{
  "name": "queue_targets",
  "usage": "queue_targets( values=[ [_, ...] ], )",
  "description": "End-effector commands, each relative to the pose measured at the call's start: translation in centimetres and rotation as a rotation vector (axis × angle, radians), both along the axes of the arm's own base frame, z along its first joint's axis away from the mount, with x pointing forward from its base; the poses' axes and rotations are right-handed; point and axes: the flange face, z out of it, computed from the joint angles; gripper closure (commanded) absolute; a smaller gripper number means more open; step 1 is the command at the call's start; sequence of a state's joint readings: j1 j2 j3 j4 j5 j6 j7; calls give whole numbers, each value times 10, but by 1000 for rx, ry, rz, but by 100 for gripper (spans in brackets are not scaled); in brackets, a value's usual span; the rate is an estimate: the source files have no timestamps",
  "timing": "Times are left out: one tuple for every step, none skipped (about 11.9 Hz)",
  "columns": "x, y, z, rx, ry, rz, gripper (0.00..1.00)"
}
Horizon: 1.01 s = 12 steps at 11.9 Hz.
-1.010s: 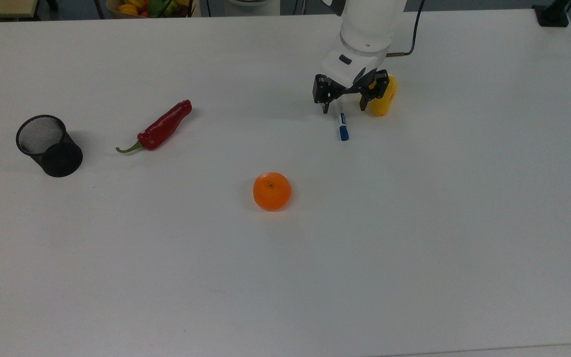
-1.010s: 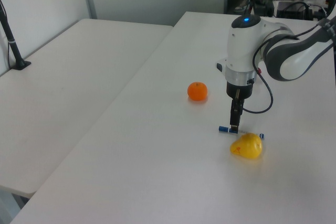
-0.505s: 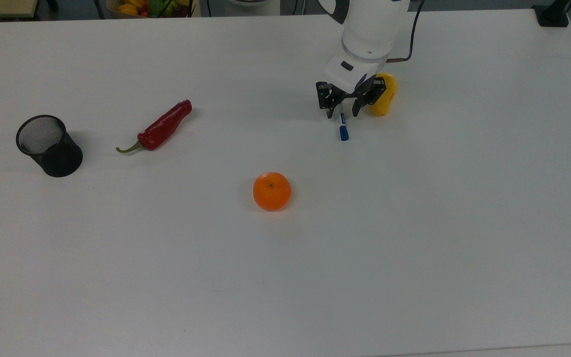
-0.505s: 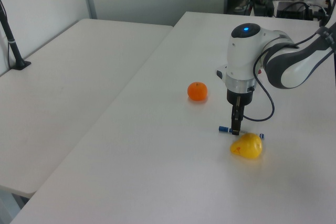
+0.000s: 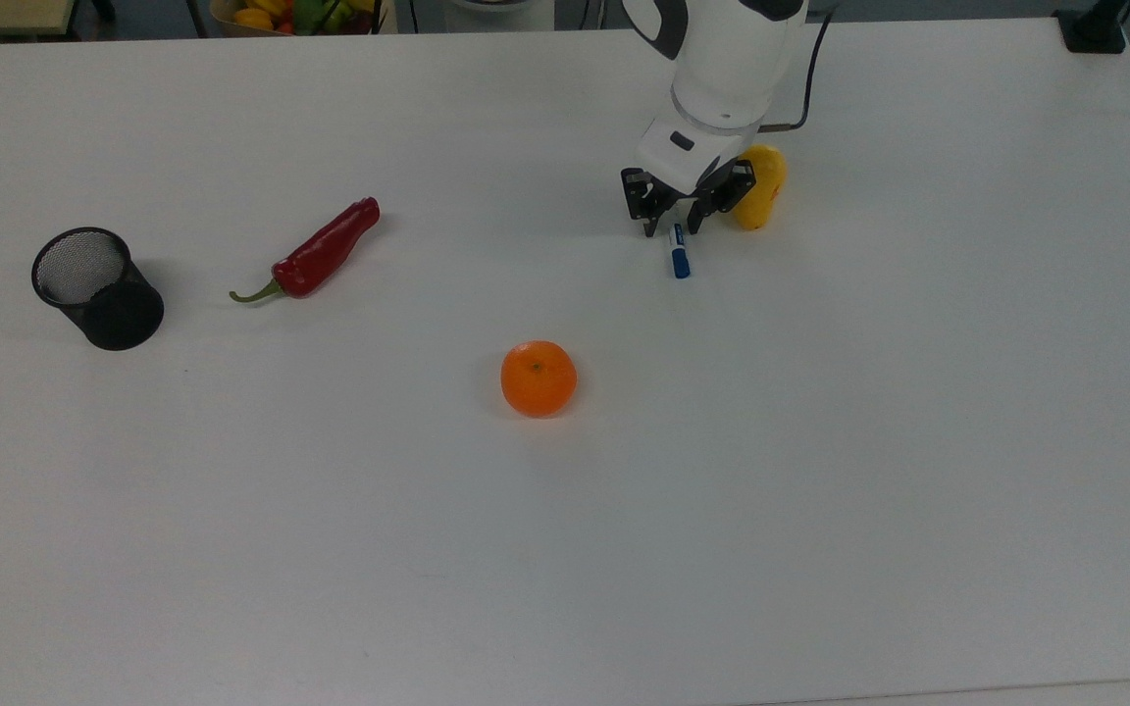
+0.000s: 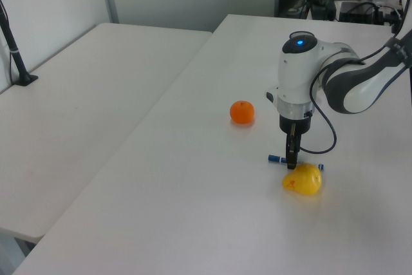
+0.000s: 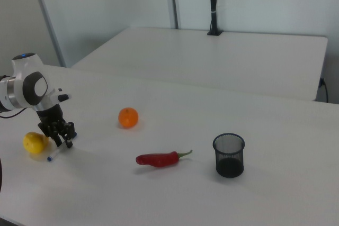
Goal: Place marker
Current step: 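Lower the gripper onto the marker and close it around the marker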
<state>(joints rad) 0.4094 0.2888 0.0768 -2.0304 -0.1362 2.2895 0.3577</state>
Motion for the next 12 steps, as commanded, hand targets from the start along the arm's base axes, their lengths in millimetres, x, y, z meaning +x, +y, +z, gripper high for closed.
queue_targets(
  values=[
    [-11,3,-8,-8,-9,3,86],
    [-11,3,-6,-7,-12,2,100],
    [-11,3,-4,-6,-14,0,100],
    [-10,2,-4,-5,-14,-2,100],
    [-9,0,-4,-6,-14,-3,100],
    [-9,0,-3,-5,-16,-3,100],
    [-7,-3,2,-2,-22,-10,100],
    [-6,-4,8,0,-28,-14,100],
    [-4,-9,20,6,-41,-27,100],
    [-1,-16,34,16,-58,-46,100],
    [1,-24,47,11,-55,-61,100],
    [3,-31,70,9,-61,-78,100]
  ],
)
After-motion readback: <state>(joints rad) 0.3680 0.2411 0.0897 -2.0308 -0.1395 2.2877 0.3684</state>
